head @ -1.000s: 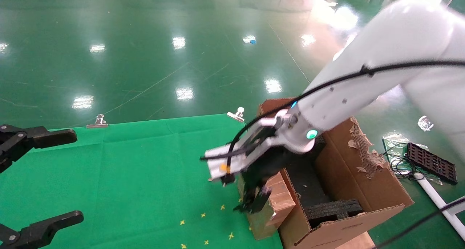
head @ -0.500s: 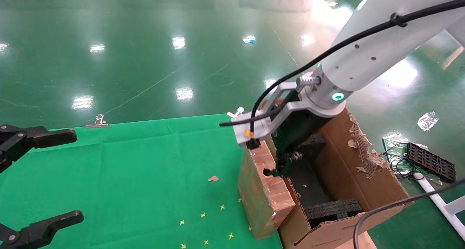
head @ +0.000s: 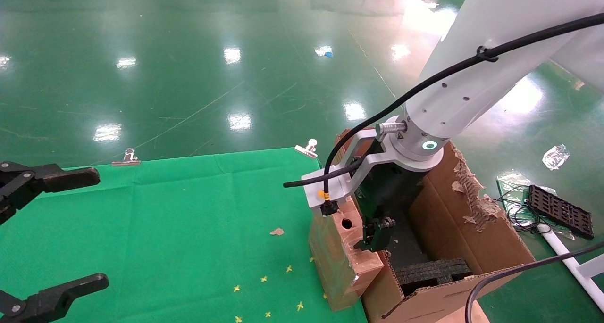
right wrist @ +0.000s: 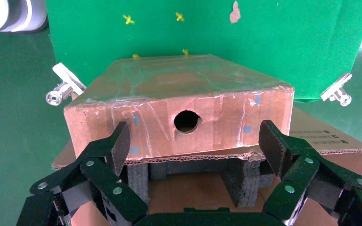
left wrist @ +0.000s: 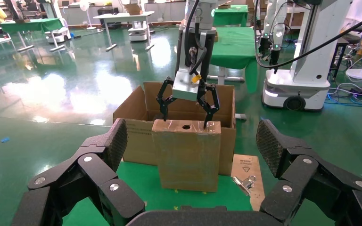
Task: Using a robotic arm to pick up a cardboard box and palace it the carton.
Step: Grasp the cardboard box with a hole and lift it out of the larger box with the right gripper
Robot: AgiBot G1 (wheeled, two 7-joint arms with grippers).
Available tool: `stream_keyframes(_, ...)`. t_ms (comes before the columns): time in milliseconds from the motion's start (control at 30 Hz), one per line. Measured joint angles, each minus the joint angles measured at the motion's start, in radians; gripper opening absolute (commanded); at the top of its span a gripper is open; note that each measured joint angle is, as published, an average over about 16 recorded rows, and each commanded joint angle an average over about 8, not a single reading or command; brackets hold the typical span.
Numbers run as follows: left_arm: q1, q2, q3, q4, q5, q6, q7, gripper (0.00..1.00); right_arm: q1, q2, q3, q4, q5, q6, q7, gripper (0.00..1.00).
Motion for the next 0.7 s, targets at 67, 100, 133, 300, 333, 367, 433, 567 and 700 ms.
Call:
stream_keyframes(67, 0.0, 0.0, 0.0, 0.0, 0.0, 0.0, 0.0, 1.0, 0.006, 0.001, -0.008, -0.001, 0.002, 0.002, 0.021, 1.0)
stream_keyframes(100, 0.0, 0.0, 0.0, 0.0, 0.0, 0.0, 0.0, 1.0, 0.009, 0.002, -0.012, -0.003, 0.003, 0.003, 0.036, 1.0)
stream_keyframes(133, 0.0, 0.0, 0.0, 0.0, 0.0, 0.0, 0.0, 1.0, 0.013, 0.003, -0.015, -0.005, 0.004, 0.003, 0.053, 1.0)
stream_keyframes(300, 0.0, 0.0, 0.001, 0.0, 0.0, 0.0, 0.0, 1.0, 0.029, 0.008, -0.03, -0.039, 0.028, -0.007, 0.186, 1.0)
stream_keyframes(333, 0.0, 0.0, 0.001, 0.0, 0.0, 0.0, 0.0, 1.0, 0.032, 0.007, -0.033, -0.052, 0.037, -0.01, 0.218, 1.0)
stream_keyframes(367, 0.0, 0.0, 0.001, 0.0, -0.001, 0.0, 0.0, 1.0, 0.034, 0.007, -0.036, -0.068, 0.047, -0.013, 0.251, 1.0)
stream_keyframes(433, 0.0, 0.0, 0.001, 0.0, -0.001, 0.0, 0.0, 1.0, 0.037, 0.005, -0.043, -0.106, 0.072, -0.02, 0.319, 1.0)
stream_keyframes(567, 0.0, 0.0, 0.001, 0.0, -0.001, -0.001, 0.001, 1.0, 0.035, -0.007, -0.061, -0.2, 0.126, -0.032, 0.454, 1.0)
stream_keyframes(700, 0.0, -0.001, 0.001, 0.0, -0.001, -0.001, 0.001, 1.0, 0.015, -0.029, -0.083, -0.308, 0.184, -0.038, 0.55, 1.0)
